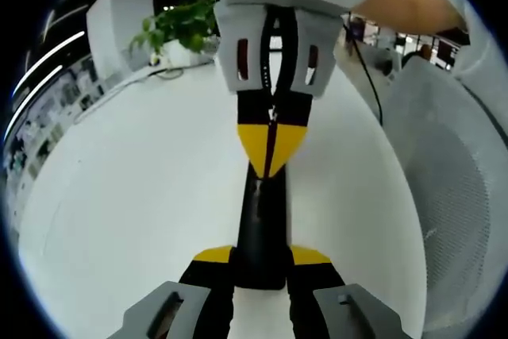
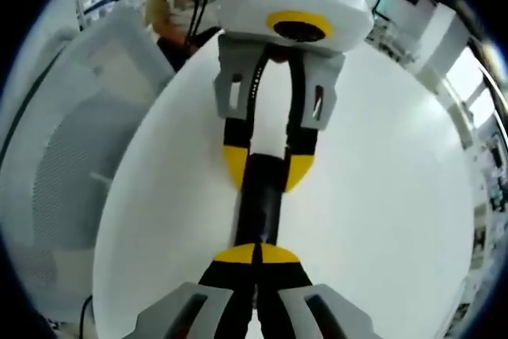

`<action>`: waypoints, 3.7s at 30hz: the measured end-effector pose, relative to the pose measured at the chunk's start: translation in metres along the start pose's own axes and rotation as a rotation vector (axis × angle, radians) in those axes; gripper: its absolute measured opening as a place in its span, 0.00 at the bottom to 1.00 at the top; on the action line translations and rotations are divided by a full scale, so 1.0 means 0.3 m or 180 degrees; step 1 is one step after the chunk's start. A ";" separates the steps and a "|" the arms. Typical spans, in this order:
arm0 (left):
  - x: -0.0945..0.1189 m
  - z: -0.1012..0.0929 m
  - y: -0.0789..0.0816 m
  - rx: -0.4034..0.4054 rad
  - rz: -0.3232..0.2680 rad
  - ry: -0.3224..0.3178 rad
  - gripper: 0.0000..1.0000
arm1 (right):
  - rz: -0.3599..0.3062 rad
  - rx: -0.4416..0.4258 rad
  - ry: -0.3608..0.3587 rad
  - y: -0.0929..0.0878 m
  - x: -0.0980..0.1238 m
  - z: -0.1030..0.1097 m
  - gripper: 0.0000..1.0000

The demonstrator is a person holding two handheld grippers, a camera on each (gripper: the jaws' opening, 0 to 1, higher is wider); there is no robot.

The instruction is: Press the specified remote control buttons in sequence, fully releasing each button before pressing the next.

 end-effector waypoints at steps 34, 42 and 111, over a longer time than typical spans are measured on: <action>-0.001 0.000 0.004 0.0003 0.0010 0.0004 0.24 | -0.0052 0.0092 -0.0103 0.023 0.025 0.038 0.00; -0.002 0.001 0.004 0.0004 0.0007 0.0005 0.24 | -0.0040 0.0057 -0.0041 0.010 0.000 0.053 0.00; -0.002 0.000 0.001 -0.0006 0.0008 -0.0007 0.24 | 0.0021 0.0000 0.0057 -0.002 -0.060 0.044 0.00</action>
Point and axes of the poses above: the point that each gripper's makers call its tool centre point, and the gripper's own axes: x roughly backward along the fingers, z roughly to its left, y roughly out of its top, the point moved 1 cm from there along x, roughly backward along the fingers, and after that the axes turned 1 degree about z, right-handed, at the moved point
